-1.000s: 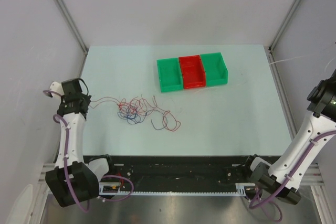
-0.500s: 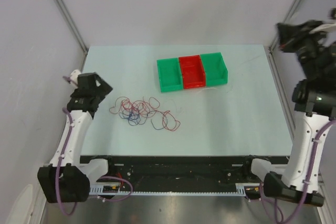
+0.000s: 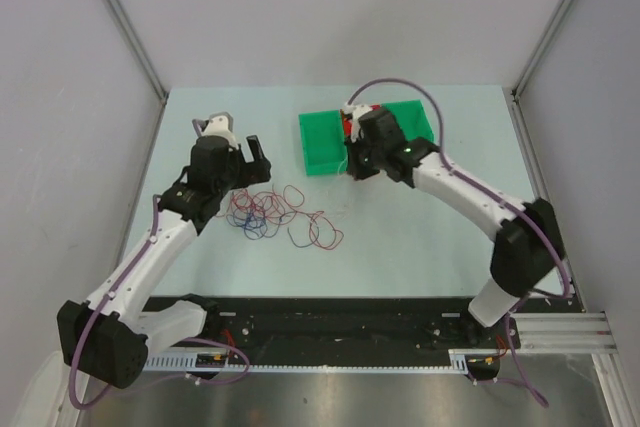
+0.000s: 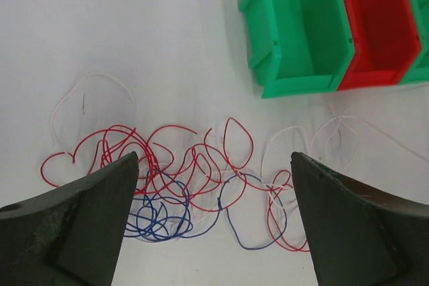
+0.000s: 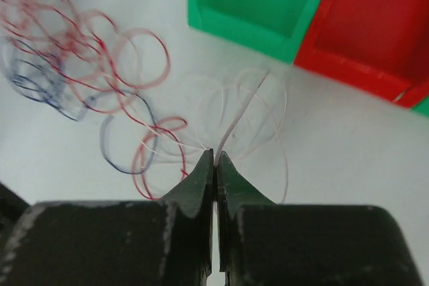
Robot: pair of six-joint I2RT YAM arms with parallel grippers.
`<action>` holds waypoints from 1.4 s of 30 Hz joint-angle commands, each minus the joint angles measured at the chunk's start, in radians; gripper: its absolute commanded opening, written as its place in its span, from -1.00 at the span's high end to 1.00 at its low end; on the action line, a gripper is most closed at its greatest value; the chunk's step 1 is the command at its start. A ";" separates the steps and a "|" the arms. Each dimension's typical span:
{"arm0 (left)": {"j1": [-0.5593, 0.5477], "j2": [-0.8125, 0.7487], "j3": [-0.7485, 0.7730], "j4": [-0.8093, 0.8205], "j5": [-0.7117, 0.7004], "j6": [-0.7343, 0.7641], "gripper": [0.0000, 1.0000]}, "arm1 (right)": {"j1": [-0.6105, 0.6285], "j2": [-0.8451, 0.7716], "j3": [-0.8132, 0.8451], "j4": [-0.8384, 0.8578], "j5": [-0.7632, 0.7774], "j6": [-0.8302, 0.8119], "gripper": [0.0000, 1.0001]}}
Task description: Untangle the cables
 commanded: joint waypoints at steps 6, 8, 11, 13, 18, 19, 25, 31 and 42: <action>-0.005 -0.039 -0.105 0.030 0.031 -0.068 -0.99 | 0.043 0.201 -0.074 0.041 0.114 0.170 0.91; -0.007 -0.049 -0.114 0.032 0.021 -0.077 -1.00 | 0.042 0.206 -0.082 0.055 0.117 0.172 0.75; -0.008 -0.050 -0.120 0.030 0.020 -0.082 -1.00 | 0.039 0.207 -0.094 0.058 0.123 0.173 0.25; -0.009 -0.039 -0.117 0.032 0.022 -0.082 -1.00 | 0.037 0.218 -0.097 0.060 0.120 0.176 0.00; -0.010 -0.026 -0.117 0.032 0.022 -0.084 -0.99 | 0.036 0.248 -0.099 0.092 0.103 0.141 -0.48; -0.010 -0.021 -0.117 0.030 0.024 -0.084 -1.00 | 0.030 0.258 -0.099 0.112 0.100 0.136 -0.49; -0.010 -0.012 -0.122 0.030 0.019 -0.087 -1.00 | 0.017 0.305 -0.099 0.152 0.037 0.113 -0.55; -0.010 -0.003 -0.152 0.028 -0.015 -0.120 -1.00 | 0.036 0.368 -0.099 0.163 0.085 0.122 -0.33; -0.012 0.030 -0.205 0.010 0.025 -0.194 -0.99 | 0.034 0.232 -0.125 0.160 0.178 0.123 1.00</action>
